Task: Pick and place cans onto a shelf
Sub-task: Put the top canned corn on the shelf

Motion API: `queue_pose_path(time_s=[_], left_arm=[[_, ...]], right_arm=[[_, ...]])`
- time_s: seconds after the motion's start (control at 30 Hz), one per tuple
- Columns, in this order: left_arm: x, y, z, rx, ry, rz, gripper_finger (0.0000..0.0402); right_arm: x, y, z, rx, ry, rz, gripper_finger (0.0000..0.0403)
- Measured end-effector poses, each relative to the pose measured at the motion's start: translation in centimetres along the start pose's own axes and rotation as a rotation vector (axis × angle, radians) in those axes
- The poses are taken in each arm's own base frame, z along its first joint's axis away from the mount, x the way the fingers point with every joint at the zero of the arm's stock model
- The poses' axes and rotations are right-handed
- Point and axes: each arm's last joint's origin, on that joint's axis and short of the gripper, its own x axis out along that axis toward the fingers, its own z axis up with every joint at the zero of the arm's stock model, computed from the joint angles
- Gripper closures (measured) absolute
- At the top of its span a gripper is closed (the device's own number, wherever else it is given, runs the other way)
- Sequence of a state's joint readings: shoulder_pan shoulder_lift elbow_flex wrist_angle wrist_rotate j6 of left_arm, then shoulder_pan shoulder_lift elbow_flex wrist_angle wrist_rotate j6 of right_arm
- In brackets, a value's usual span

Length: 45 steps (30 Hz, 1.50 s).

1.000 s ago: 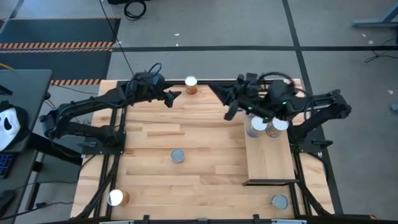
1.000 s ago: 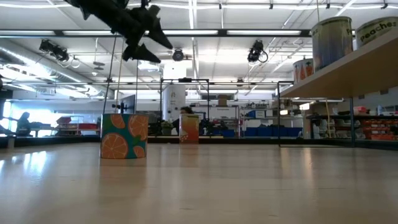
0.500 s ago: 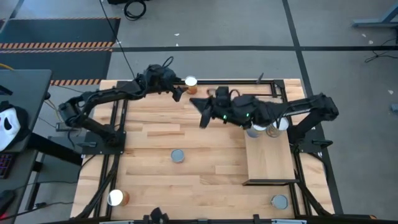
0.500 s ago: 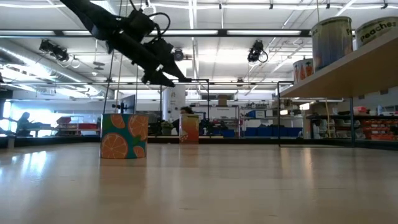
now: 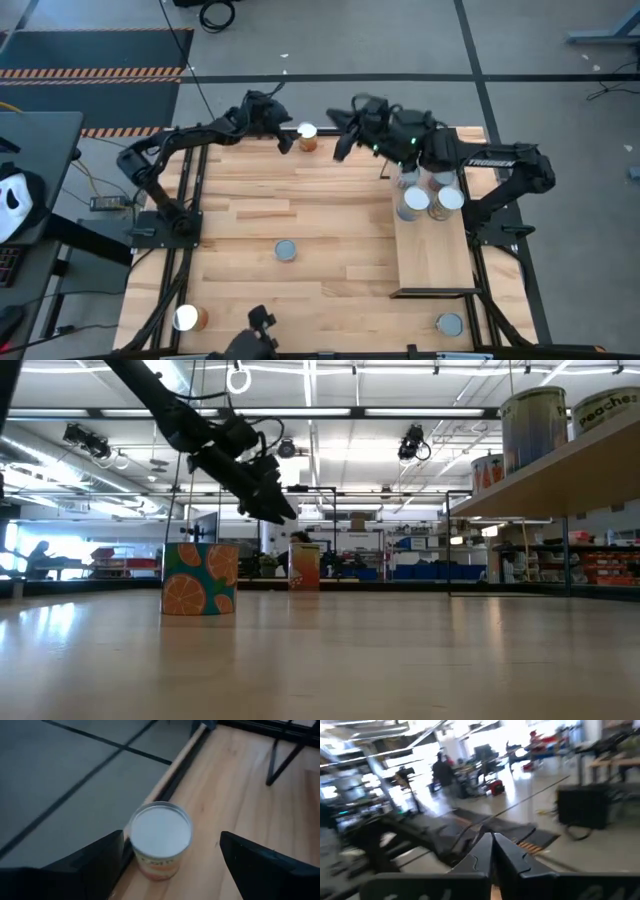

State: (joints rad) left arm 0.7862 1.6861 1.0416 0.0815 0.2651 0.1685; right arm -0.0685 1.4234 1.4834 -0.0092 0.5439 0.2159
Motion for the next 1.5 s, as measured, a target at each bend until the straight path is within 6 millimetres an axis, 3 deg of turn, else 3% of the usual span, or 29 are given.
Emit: queue_pose_path(time_s=[0.17,0.37,0.6,0.77,1.13,1.27,1.5], left_arm=[[2.3,1.0,0.5,0.021,0.059,-0.022,0.0053],[3.9,0.7,0.9,0.076,0.115,-0.052,0.0048],[5.5,-0.3,0.3,0.128,0.135,-0.037,0.0048],[6.5,-0.6,-0.2,0.133,0.145,0.021,0.0048],[6.5,-2.5,1.2,0.135,0.122,0.013,0.0048],[6.0,-2.0,1.7,0.06,0.133,0.074,0.0048],[6.9,-1.2,0.8,0.018,0.148,0.113,0.0049]], right_arm=[[0.3,-2.1,0.7,-0.034,0.023,-0.005,0.0338],[0.9,-4.6,1.0,0.013,0.063,-0.059,0.0245],[1.4,-6.2,0.8,0.009,0.097,-0.118,0.015],[1.5,-6.5,0.7,0.014,0.109,-0.13,0.0107],[1.4,-6.7,0.3,0.0,0.154,-0.141,0.0078],[1.5,-6.7,0.3,0.023,0.154,-0.145,0.0078],[1.5,-6.9,0.2,0.035,0.164,-0.154,0.0078]])
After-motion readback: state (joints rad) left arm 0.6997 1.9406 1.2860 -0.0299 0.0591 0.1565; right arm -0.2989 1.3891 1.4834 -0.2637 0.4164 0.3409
